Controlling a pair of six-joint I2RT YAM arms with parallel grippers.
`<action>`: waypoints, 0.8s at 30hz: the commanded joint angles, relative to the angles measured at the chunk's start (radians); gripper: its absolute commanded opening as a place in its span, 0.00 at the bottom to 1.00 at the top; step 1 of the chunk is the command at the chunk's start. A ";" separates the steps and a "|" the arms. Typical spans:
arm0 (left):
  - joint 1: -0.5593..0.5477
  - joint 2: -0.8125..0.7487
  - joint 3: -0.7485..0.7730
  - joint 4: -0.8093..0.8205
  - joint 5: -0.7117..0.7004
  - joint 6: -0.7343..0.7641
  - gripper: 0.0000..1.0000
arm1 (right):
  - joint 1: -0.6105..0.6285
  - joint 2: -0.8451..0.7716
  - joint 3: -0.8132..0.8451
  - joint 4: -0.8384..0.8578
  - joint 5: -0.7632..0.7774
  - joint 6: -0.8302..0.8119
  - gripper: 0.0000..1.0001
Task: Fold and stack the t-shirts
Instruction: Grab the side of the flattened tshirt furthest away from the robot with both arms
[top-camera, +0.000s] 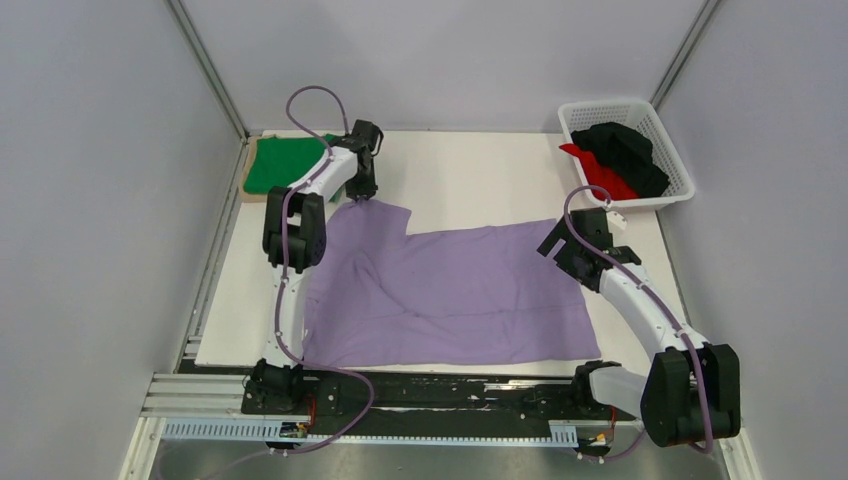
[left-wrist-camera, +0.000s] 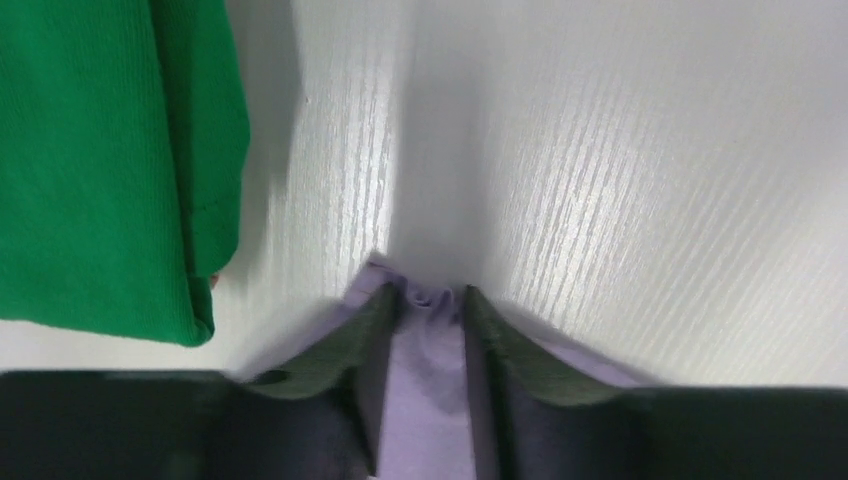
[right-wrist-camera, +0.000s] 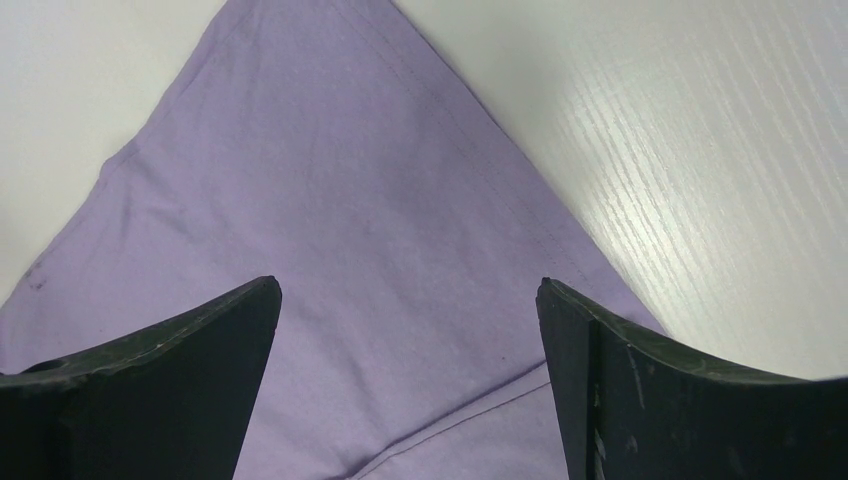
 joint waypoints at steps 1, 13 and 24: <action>-0.006 0.024 0.004 -0.128 -0.033 -0.015 0.31 | -0.010 -0.006 -0.001 0.040 0.017 -0.007 1.00; -0.024 -0.201 -0.141 0.031 0.021 0.039 0.00 | -0.032 0.200 0.212 0.036 0.057 -0.029 0.99; -0.076 -0.431 -0.347 0.160 0.046 0.118 0.00 | -0.033 0.717 0.669 -0.059 0.149 -0.163 0.82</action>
